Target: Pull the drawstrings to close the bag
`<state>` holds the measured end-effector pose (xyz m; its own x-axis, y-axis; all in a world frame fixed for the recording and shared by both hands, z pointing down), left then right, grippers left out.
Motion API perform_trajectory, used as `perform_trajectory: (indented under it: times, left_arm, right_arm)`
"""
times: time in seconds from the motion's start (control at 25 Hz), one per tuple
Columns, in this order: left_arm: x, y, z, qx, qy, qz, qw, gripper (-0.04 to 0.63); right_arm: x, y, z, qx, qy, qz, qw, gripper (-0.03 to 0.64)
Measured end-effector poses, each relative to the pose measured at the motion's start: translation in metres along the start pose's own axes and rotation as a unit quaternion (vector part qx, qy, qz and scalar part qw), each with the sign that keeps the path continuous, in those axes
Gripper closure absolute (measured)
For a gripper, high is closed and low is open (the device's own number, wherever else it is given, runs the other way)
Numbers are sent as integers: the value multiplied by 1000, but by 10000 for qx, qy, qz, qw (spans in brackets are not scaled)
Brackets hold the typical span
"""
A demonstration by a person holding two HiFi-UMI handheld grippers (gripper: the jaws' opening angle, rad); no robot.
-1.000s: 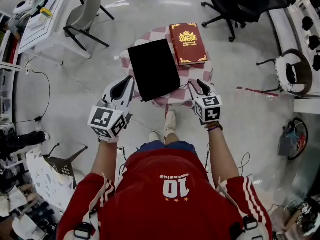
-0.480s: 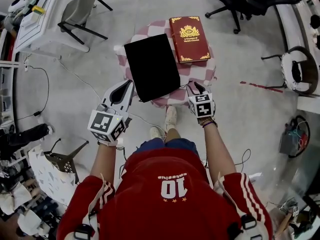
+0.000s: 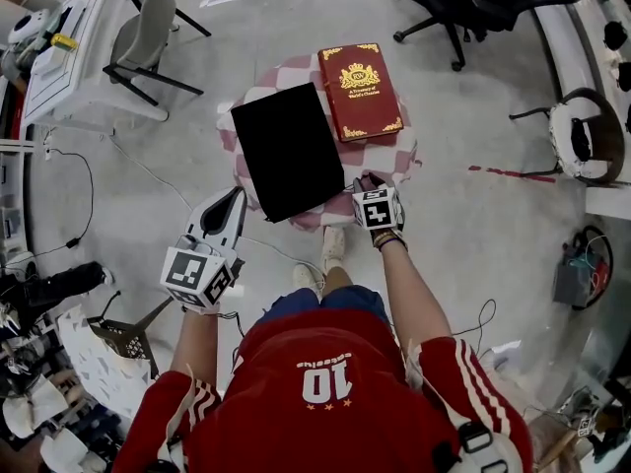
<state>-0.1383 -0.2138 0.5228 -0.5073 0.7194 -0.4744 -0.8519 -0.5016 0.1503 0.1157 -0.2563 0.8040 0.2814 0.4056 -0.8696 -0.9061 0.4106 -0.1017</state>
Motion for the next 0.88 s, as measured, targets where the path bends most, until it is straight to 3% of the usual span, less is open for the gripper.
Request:
perform_trajectory:
  times: [0.12, 0.48, 0.6, 0.72, 0.88]
  left_arm:
    - [4, 1, 1, -7, 43, -47, 10000, 586]
    - [8, -1, 4, 22, 49, -102, 9999, 586]
    - [10, -1, 5, 27, 53, -127, 9999, 586]
    - [10, 0, 5, 49, 41, -143, 9999, 586]
    - [12, 0, 5, 58, 58, -161, 9998, 586]
  right_arm:
    - [-6, 1, 4, 25, 175, 53, 9998, 482]
    - [-8, -6, -1, -561, 205, 209, 9980, 482]
    - [-8, 0, -1, -335, 258, 218, 9989, 498]
    - [-12, 8, -4, -89, 303, 262, 9992, 561]
    - [-13, 9, -5, -275, 303, 280, 9988, 565]
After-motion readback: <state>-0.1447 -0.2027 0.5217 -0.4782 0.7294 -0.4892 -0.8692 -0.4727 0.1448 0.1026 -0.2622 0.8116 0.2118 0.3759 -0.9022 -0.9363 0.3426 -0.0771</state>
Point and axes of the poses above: the fingertips, and each gripper's own axes: x backward along the fingers, y to its left, z out of its underside, the point moved 3 cm from there along x, backward along the fingers, and after that the axes turned 6 degrees about y, right-handed, at the moved point
